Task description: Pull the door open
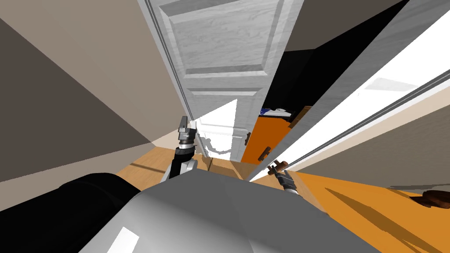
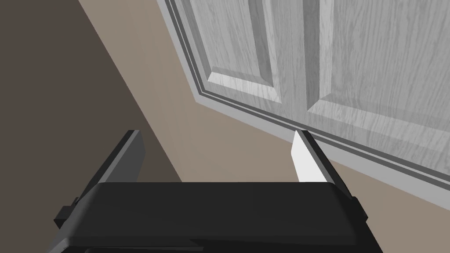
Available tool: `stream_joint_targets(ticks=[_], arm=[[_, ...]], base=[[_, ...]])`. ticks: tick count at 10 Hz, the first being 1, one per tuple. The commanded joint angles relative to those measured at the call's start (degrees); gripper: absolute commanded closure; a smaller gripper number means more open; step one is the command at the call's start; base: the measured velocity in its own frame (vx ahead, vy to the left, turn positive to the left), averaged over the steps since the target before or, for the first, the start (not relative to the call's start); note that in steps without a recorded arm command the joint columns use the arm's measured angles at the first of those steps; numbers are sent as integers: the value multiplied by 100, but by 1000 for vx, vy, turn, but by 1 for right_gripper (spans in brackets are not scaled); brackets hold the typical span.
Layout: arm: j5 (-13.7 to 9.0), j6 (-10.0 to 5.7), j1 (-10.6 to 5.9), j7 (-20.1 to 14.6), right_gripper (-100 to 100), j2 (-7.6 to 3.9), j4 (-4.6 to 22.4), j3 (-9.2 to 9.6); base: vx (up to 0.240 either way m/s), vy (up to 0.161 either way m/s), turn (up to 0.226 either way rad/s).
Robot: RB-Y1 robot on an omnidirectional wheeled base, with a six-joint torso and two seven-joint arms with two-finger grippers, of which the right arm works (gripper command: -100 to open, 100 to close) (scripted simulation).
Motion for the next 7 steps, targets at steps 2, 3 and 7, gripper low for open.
stream_joint_targets(ticks=[2, 3, 7], arm=[[-116, 50, -18, -255, 100, -113, 178, -60], [-134, 53, -10, -310, 100, -121, 186, -58], [-257, 73, 44, -692, 100, -177, 243, -41]], base=[[-127, -68, -10], [-100, -39, -4], [-89, -36, 5]])
